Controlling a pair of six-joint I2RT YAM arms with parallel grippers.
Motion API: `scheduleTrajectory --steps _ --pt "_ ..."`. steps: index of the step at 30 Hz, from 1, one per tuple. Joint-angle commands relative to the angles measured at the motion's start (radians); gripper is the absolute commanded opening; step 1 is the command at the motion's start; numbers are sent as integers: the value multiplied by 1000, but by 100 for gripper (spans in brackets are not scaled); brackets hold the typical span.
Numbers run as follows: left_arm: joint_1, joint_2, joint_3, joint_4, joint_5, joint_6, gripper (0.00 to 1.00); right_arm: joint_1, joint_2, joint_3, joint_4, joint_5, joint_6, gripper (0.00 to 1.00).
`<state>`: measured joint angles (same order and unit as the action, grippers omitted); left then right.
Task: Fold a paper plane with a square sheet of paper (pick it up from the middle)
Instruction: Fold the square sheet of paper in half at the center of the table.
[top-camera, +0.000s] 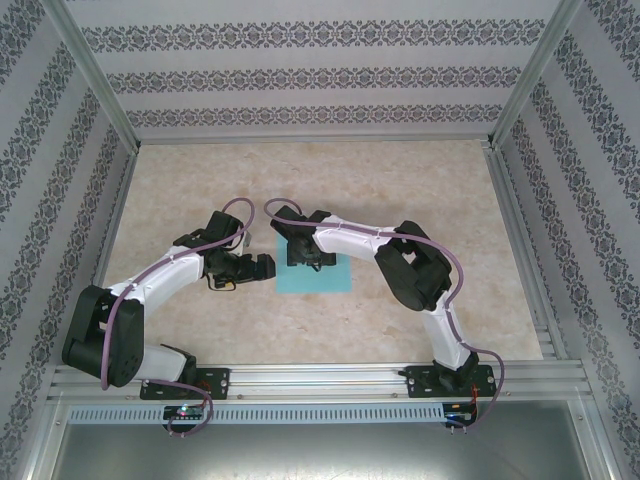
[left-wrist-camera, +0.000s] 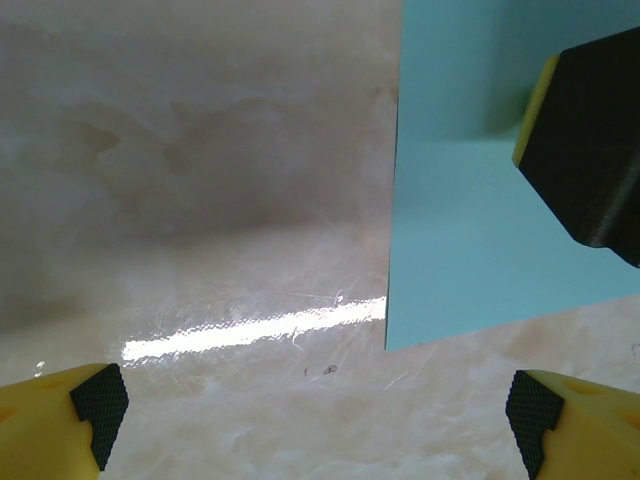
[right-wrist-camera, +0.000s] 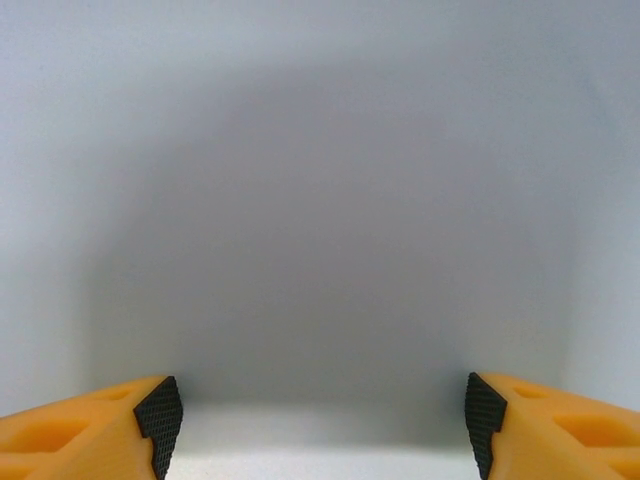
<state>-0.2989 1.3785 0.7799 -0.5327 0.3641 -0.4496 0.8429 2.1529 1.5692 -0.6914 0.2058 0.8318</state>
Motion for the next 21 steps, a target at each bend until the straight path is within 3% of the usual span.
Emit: scheduleTrajectory --steps 1,14,21 --pt "10 4 -12 22 15 -9 100 9 81 -25 -15 1 6 75" --pt "-2 28 -18 25 19 -6 100 -5 88 -75 43 -53 -8 66" --pt "-4 31 -10 21 16 -5 100 0 43 -34 11 9 -45 62"
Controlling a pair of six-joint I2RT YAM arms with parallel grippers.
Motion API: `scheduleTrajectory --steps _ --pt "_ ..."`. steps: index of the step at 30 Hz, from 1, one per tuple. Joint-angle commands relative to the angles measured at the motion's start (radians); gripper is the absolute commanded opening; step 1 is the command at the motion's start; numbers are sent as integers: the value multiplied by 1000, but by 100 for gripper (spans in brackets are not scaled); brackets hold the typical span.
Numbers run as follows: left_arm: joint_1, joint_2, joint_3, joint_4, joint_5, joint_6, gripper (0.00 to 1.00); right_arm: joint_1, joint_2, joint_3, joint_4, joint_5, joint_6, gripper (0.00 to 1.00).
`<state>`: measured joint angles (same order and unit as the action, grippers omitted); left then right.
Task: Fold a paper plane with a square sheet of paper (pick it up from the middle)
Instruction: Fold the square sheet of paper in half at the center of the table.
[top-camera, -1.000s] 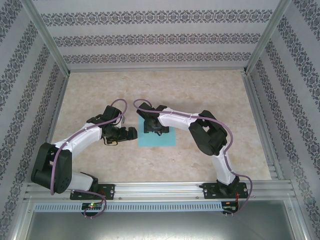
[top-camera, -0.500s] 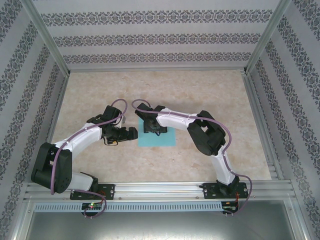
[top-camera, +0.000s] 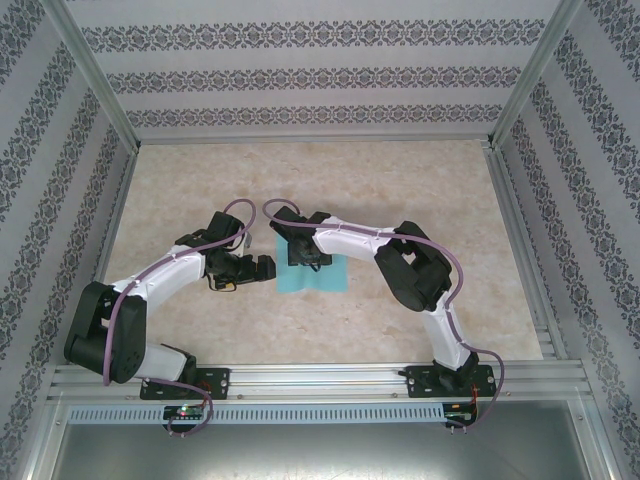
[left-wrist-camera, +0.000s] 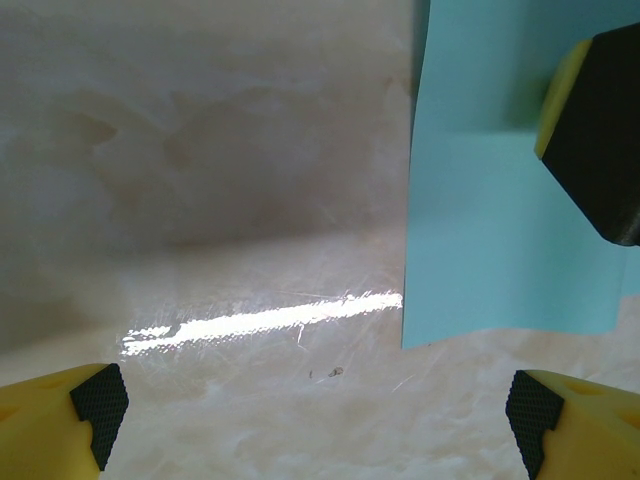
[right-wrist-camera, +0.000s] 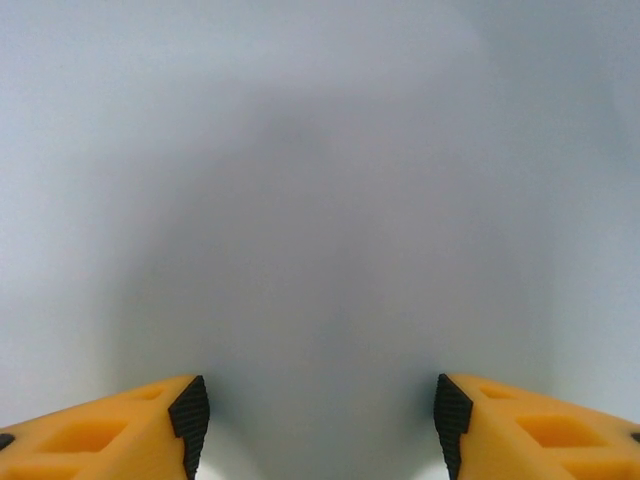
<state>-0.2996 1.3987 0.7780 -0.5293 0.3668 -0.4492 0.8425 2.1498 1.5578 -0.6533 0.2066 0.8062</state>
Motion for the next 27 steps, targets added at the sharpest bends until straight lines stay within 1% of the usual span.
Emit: scheduleTrajectory --steps 1,7,14,17,20,27 --pt "-3 10 -8 16 13 -6 100 1 37 -19 -27 13 -26 60" --pt "-4 2 -9 12 12 -4 100 5 -13 -22 -14 32 -45 56" --pt "-5 3 -6 13 14 -3 100 9 -43 1 -33 49 -63 59" --pt "-6 1 -5 13 14 -4 100 8 -74 21 -43 69 -75 65" --pt "-6 2 -5 12 16 -3 100 -6 -88 31 -39 58 -73 68" --pt "-7 2 -4 9 15 0 100 -42 -42 67 -13 9 -69 76"
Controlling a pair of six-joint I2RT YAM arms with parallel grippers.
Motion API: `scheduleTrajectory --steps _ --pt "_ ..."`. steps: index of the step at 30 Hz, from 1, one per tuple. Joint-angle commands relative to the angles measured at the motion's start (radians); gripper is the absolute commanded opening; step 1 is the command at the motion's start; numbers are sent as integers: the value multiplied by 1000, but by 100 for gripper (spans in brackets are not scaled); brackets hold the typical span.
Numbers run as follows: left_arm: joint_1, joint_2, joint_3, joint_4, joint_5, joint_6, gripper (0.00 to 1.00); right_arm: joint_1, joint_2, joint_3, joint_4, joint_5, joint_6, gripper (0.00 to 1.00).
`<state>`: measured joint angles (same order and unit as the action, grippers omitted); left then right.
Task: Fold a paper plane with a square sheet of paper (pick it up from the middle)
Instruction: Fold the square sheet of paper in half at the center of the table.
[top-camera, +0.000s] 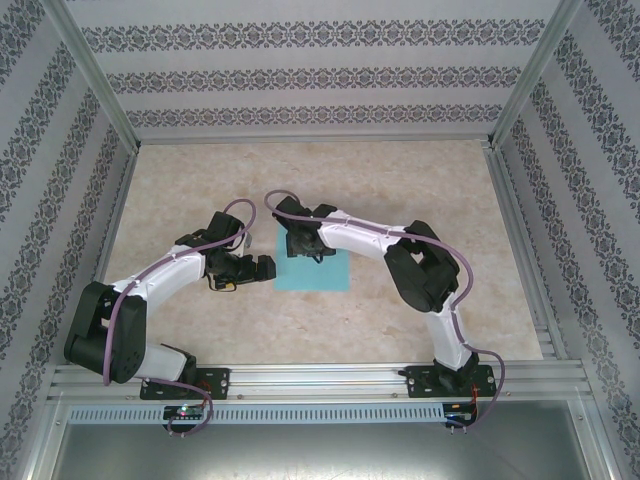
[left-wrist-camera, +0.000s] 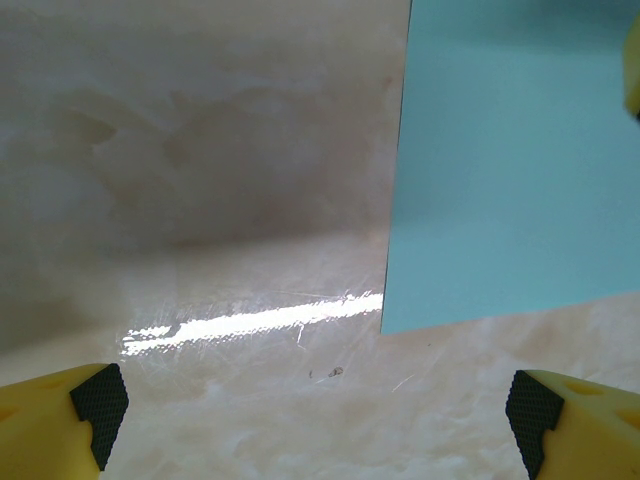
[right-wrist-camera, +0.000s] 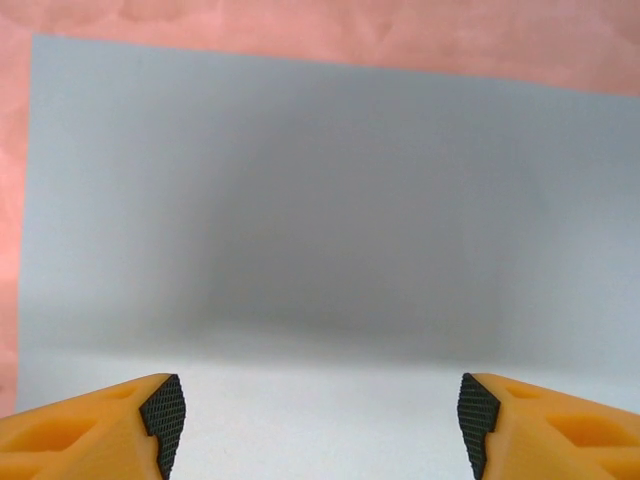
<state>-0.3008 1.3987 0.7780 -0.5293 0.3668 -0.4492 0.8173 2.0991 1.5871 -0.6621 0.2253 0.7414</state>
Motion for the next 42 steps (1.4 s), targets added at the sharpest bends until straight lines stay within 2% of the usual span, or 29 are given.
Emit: scheduleTrajectory --steps 1,21,32,42 --pt "-6 1 -3 9 15 0 100 -22 20 45 -4 -19 2 76" --pt "-10 6 -2 8 18 -1 100 -31 160 71 -32 -68 78 77" --pt "-15 10 -1 9 25 1 100 -17 208 120 -87 -23 40 66" --pt "-21 5 4 -4 20 2 100 -7 118 96 -30 0 32 53"
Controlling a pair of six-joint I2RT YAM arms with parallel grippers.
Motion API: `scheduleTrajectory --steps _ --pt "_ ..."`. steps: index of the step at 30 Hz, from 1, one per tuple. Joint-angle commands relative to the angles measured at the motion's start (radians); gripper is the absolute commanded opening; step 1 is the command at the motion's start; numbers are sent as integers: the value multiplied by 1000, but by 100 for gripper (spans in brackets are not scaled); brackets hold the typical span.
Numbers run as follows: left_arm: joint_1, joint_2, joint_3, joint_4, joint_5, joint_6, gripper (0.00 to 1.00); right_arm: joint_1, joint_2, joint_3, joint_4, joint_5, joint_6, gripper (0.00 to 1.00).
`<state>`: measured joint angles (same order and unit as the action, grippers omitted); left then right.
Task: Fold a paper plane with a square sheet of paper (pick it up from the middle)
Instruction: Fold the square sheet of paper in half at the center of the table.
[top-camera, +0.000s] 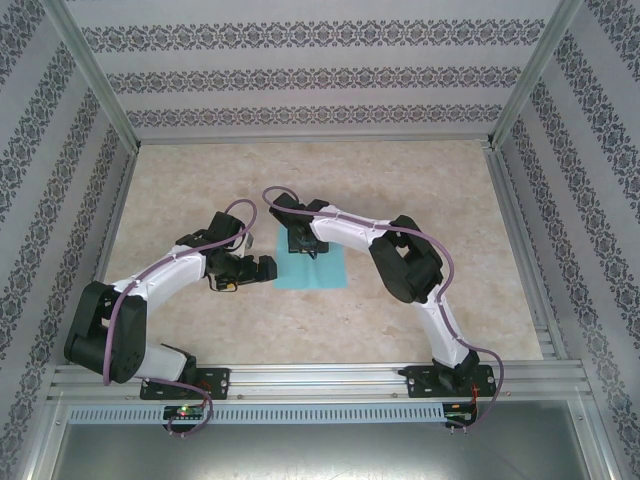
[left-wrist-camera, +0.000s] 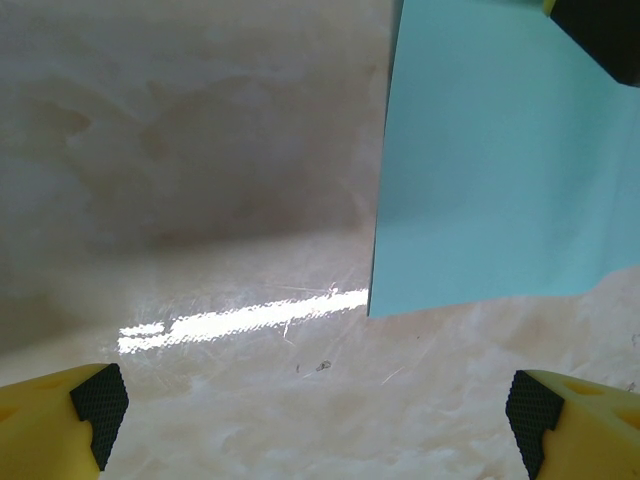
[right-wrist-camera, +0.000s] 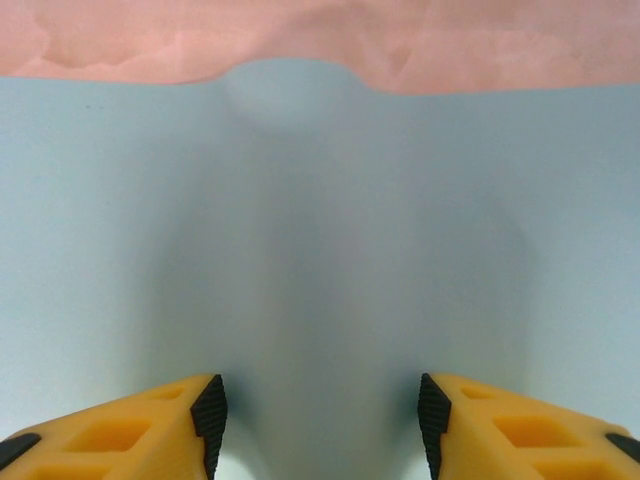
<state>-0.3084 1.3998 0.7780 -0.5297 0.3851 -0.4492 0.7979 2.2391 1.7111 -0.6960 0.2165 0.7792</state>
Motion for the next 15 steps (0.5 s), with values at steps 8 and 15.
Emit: scheduleTrajectory --steps 8,15 --pt "-13 -49 17 -38 5 -5 100 15 -134 -85 81 26 -5 36" --pt "0 -122 30 -91 0 -13 100 15 -227 -130 176 -15 -13 25"
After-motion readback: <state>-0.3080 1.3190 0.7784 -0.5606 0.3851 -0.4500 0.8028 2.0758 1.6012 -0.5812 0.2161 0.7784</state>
